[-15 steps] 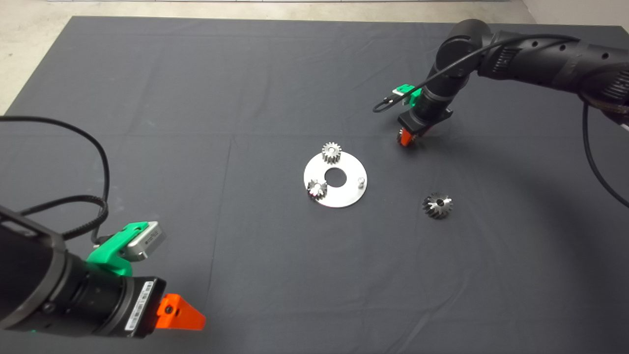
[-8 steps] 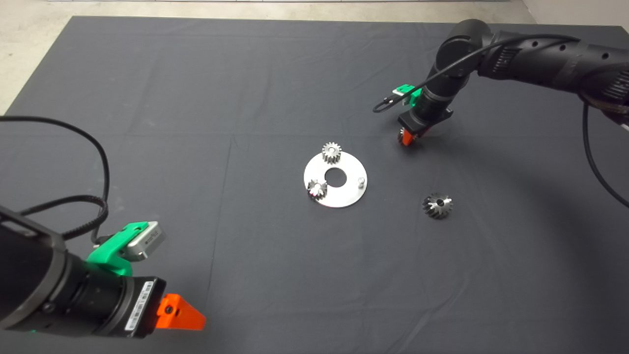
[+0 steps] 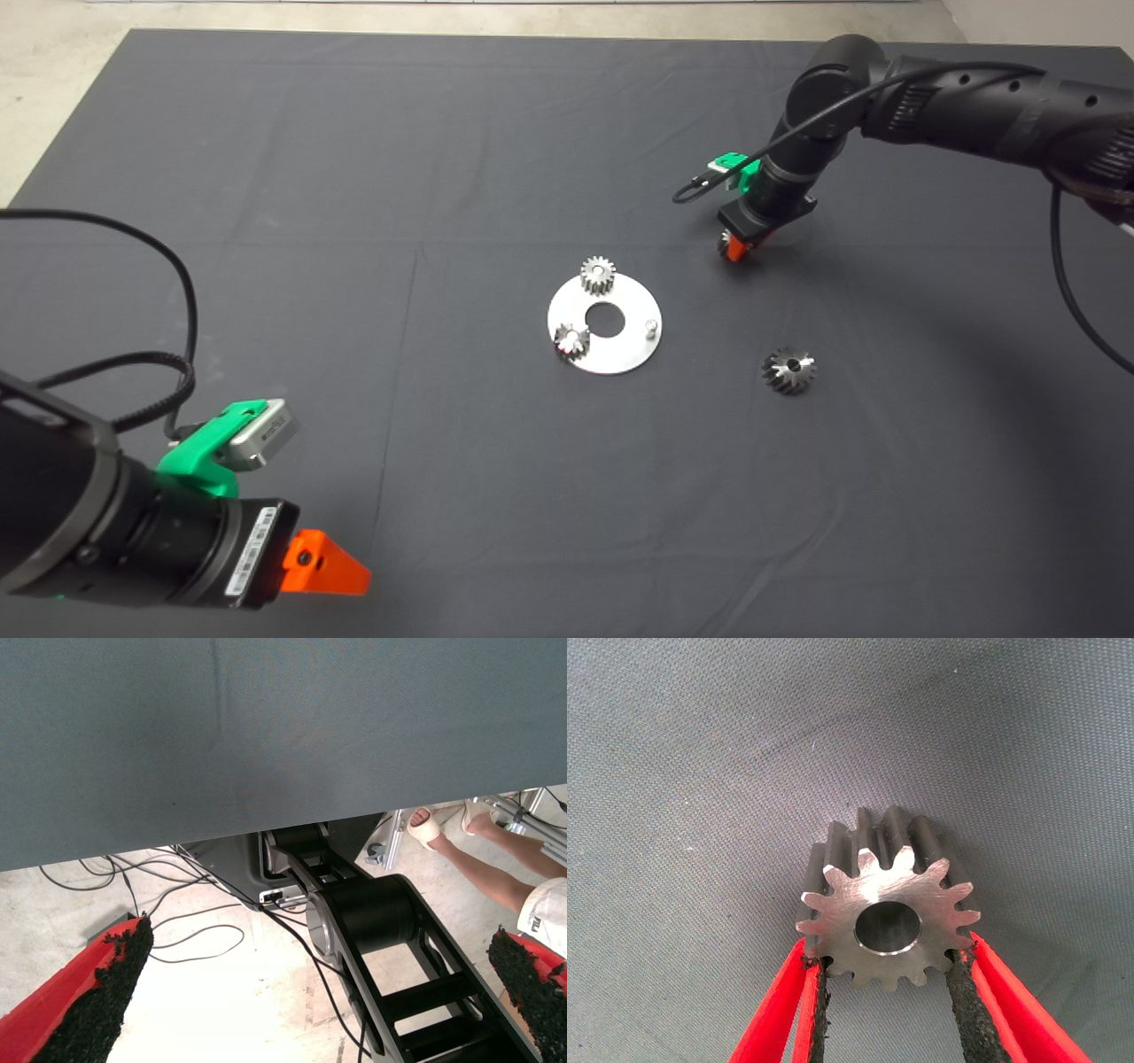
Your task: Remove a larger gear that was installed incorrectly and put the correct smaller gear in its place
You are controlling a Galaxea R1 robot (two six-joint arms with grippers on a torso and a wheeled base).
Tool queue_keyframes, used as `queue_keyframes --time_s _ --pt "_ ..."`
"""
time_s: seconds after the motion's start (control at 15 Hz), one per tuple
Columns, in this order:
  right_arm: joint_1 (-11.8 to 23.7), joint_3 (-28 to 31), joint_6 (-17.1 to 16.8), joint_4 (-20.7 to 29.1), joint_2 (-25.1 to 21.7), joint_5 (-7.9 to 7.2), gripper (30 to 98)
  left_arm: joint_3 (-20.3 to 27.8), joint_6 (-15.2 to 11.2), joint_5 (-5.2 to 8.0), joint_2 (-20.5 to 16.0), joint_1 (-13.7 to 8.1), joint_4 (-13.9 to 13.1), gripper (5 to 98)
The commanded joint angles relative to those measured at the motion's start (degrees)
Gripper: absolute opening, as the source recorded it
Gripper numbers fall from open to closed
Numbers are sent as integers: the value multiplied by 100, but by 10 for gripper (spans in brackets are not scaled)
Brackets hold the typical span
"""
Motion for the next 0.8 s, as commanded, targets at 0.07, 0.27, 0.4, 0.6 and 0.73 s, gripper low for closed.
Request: queue_keyframes --time_s 0.07,0.27,0.4,0.6,0.73 --pt "78 -6 5 95 14 187 329 87 9 16 -1 -19 -118 977" --pt "78 29 14 95 14 187 321 87 11 16 -1 -19 -112 977" --pt "96 29 15 106 14 152 321 87 17 16 3 -19 -116 977" --pt "128 191 -3 289 14 125 310 78 0 68 -10 -19 -112 977" --pt "389 284 -3 522 29 93 310 78 9 60 -1 -19 -112 977"
